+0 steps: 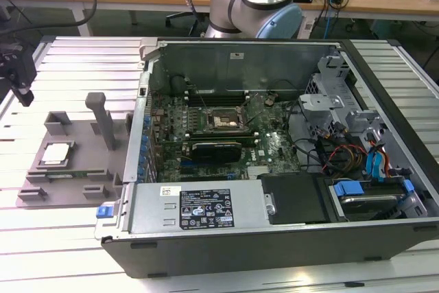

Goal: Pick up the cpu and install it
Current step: 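Pick up the cpu and move it towards the insertion slot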

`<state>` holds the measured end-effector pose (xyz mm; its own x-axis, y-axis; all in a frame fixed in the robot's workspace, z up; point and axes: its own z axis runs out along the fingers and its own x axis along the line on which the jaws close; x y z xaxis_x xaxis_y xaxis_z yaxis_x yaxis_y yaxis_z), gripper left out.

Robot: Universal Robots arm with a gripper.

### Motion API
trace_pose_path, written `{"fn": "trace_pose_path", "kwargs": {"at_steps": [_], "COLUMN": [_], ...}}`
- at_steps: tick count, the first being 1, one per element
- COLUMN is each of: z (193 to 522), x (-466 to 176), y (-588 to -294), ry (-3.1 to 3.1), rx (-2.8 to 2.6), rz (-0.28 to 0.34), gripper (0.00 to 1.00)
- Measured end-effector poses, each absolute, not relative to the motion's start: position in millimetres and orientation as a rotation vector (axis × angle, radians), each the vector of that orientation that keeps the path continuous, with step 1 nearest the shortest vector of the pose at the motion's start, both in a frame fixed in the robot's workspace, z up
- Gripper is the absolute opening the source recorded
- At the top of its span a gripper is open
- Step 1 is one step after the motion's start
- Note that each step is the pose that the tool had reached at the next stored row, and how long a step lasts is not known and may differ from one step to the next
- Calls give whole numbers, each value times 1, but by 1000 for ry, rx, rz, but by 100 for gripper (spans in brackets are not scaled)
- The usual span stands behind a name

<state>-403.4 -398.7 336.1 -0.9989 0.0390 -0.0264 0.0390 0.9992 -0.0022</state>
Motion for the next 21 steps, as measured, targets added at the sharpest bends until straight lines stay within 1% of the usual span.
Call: {"fn": "trace_pose_path", "kwargs": {"at_steps": [21], "z": [326], "x": [-403], "y": [-399], "ry": [3115], "rx": [61], "rz": [-4], "gripper": [62]}}
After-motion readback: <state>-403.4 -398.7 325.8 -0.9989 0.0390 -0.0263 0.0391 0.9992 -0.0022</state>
